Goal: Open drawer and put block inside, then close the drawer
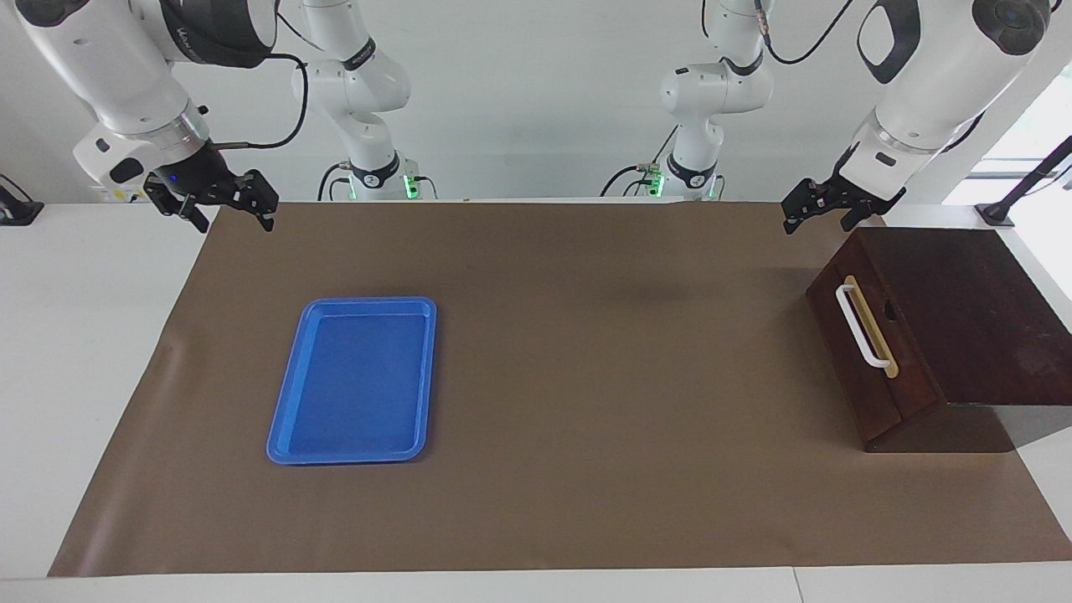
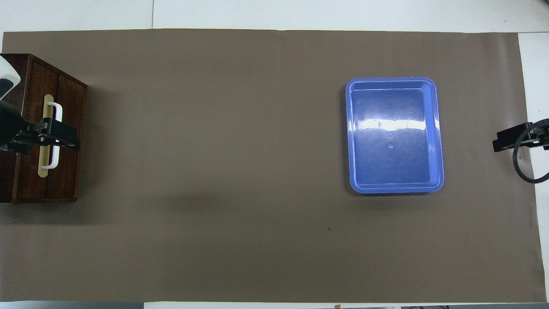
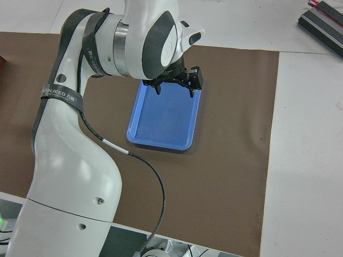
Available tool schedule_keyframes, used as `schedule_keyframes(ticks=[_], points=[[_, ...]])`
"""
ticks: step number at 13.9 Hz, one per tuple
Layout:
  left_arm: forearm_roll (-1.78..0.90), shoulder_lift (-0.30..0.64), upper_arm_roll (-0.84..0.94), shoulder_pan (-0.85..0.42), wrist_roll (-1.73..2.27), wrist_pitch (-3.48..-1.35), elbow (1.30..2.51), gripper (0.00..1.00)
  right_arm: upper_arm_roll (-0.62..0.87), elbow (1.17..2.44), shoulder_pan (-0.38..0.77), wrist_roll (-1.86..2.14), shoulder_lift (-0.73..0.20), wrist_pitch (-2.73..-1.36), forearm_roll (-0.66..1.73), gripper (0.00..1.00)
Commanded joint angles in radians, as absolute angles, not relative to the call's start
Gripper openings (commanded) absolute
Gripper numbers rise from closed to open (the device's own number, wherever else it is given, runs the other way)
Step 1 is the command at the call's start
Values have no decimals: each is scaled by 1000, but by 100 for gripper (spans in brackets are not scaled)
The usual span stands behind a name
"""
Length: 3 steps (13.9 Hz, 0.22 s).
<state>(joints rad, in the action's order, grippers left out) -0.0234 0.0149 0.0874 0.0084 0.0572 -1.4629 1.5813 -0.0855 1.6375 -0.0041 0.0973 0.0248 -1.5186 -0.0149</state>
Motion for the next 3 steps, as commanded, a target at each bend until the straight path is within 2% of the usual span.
schedule_keyframes(ticks=[1, 3], points=[[-14, -9, 77, 0, 41, -1471, 1617, 100, -80, 1638, -12, 115, 32, -1517, -35, 100], [-12, -23, 75, 0, 16, -1494, 1647, 100, -80, 1640, -12, 115, 31, -1517, -35, 100]])
